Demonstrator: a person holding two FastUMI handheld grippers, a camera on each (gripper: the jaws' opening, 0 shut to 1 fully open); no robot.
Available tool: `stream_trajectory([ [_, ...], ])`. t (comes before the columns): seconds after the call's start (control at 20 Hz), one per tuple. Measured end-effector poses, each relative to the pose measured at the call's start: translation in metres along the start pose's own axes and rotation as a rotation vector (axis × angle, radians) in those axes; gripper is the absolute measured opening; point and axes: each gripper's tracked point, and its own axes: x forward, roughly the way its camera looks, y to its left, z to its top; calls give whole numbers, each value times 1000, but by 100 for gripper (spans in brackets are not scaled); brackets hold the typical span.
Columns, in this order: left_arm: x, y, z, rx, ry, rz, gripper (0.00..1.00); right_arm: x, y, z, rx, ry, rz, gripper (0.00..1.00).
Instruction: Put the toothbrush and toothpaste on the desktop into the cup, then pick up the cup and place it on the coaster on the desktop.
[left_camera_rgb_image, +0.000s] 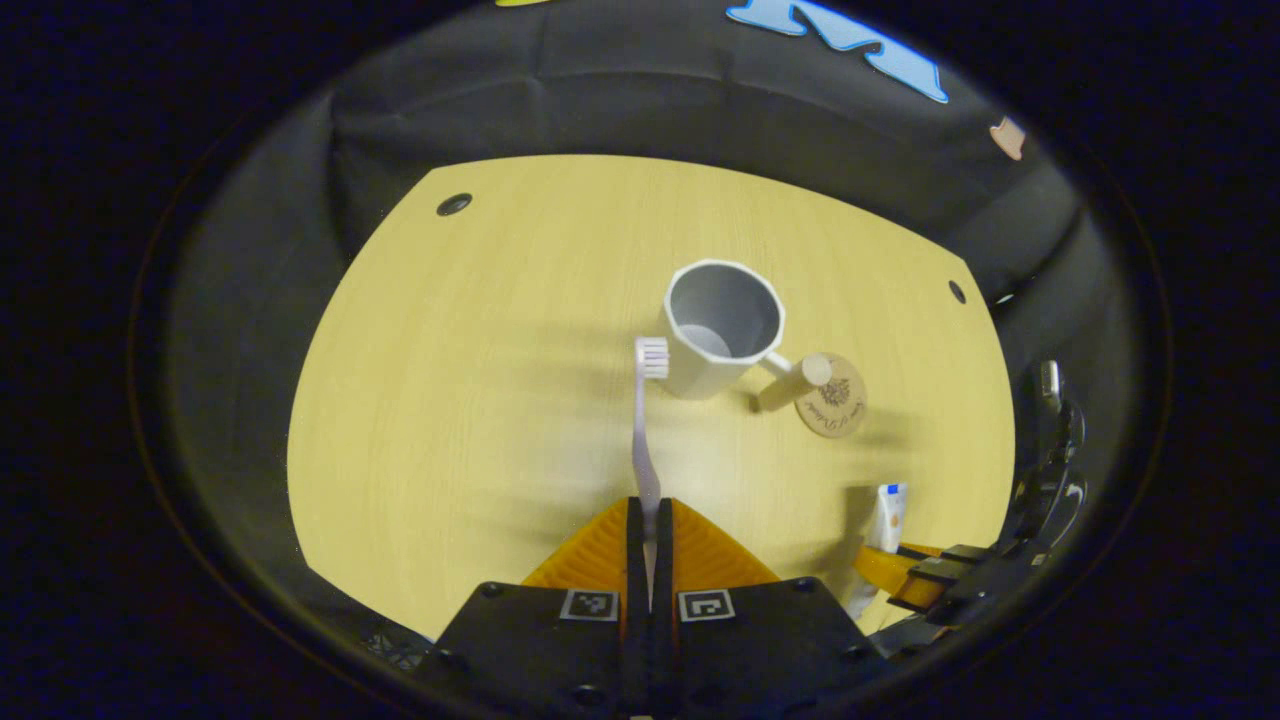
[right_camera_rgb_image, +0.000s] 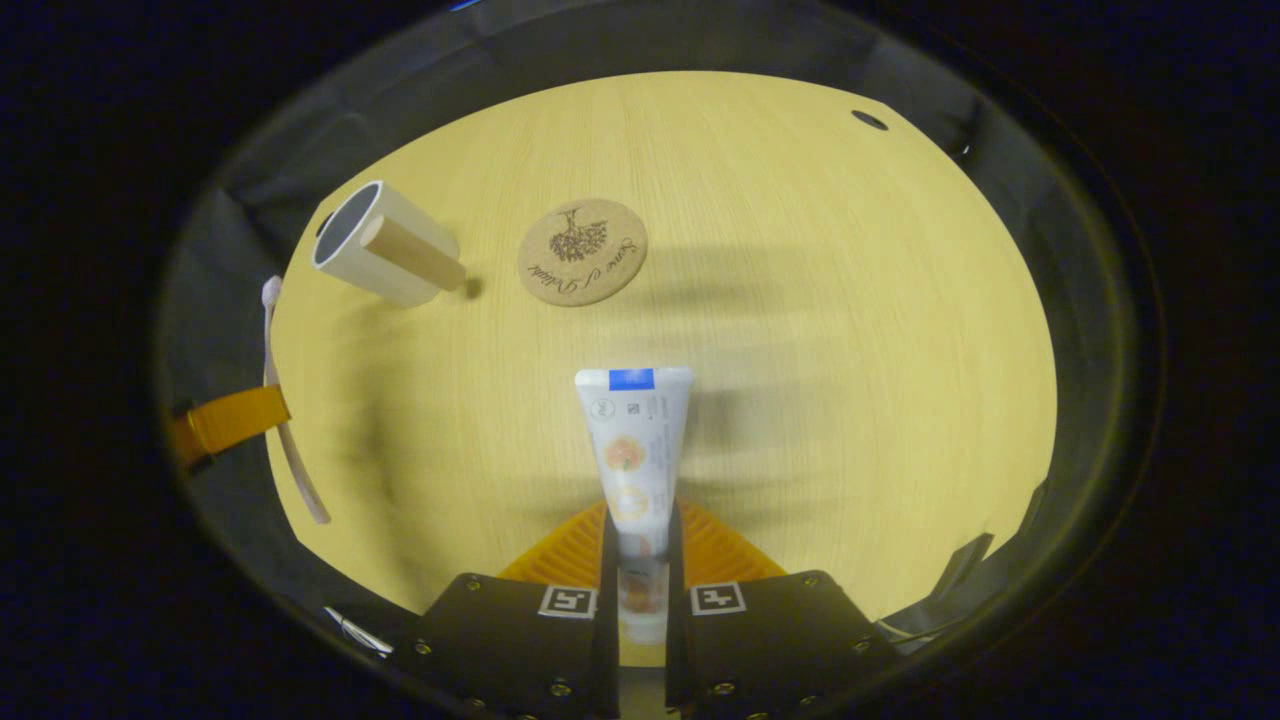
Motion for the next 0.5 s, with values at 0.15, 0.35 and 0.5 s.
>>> stream_trajectory([
  [0.15, -5, -5, 30, 20, -46, -6, 7, -1, 4, -1, 10, -6, 8, 19],
  [0.35, -7, -13, 73, 26, -104, -20, 7, -9, 10, -1, 31, -22, 25, 19],
  [0.5, -4, -19, 104, 53, -146, -24, 7, -17, 15, 1, 54, -35, 39, 19],
])
